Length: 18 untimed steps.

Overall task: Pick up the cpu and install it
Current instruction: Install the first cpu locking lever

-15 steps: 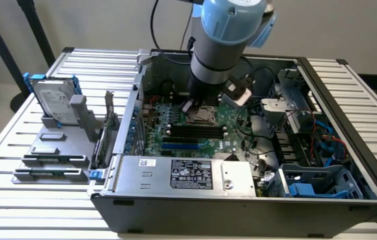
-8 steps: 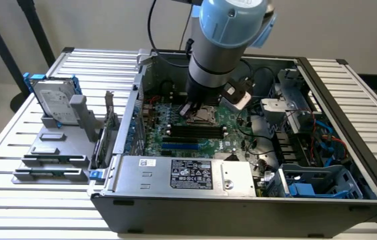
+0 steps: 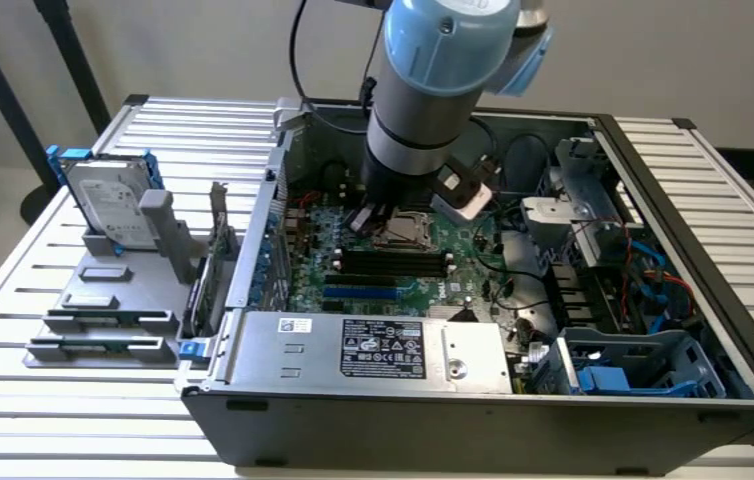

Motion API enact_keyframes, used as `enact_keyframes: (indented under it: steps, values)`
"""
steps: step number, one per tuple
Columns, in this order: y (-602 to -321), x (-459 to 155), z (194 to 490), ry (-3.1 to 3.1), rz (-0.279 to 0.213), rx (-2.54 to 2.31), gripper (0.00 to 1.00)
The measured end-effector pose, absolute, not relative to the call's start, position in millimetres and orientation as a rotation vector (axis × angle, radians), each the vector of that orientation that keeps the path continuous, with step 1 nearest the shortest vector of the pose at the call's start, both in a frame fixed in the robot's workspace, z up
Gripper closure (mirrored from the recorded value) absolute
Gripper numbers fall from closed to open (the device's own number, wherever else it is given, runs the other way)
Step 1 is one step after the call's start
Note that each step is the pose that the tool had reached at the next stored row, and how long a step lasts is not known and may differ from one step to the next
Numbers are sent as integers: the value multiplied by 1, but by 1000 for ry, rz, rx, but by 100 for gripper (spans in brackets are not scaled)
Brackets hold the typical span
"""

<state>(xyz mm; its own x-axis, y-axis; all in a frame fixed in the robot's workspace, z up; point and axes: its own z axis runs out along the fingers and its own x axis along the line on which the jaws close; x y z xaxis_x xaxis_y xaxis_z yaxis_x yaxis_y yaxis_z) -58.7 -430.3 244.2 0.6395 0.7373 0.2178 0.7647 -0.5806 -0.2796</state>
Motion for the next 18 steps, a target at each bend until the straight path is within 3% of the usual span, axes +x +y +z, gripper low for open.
enact_keyframes:
  steps: [18]
  values:
    - [-424,-61,239,-1197,-110,-2515,89]
